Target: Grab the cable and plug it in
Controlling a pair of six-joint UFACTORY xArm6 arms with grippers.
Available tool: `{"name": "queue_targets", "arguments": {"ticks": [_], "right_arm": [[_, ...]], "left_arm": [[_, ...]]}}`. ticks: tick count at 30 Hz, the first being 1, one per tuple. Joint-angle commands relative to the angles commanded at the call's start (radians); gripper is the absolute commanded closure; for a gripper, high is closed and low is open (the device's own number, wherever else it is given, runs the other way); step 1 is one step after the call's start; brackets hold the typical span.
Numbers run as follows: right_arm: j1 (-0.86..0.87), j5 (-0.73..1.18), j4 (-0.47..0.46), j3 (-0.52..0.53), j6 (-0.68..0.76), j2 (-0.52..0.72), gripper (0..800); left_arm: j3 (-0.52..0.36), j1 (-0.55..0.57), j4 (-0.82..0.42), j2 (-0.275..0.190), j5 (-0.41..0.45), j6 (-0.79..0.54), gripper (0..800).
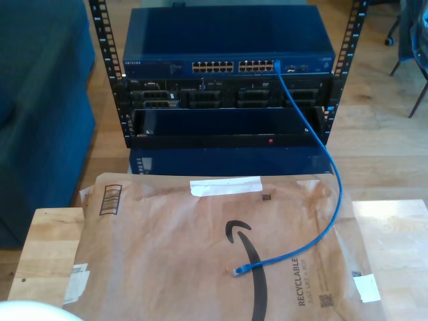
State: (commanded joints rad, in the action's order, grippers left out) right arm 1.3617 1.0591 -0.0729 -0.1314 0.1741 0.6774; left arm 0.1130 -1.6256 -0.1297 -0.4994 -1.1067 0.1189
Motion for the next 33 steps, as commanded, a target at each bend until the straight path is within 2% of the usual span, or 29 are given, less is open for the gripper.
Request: {"name": "queue_targets", "arguments": {"ticks": [7,33], "right_arm": [[0.005,-0.051,-0.003,0.037,-0.005,-0.100,3],[0.006,-0.104,-0.006,0.060,-0.003,-0.092,2]], "left_arm": [[0.000,0.000,0.000,0.000,0.000,0.000,0],[0.000,0.000,0.000,0.000,0.000,0.000,0]]}}
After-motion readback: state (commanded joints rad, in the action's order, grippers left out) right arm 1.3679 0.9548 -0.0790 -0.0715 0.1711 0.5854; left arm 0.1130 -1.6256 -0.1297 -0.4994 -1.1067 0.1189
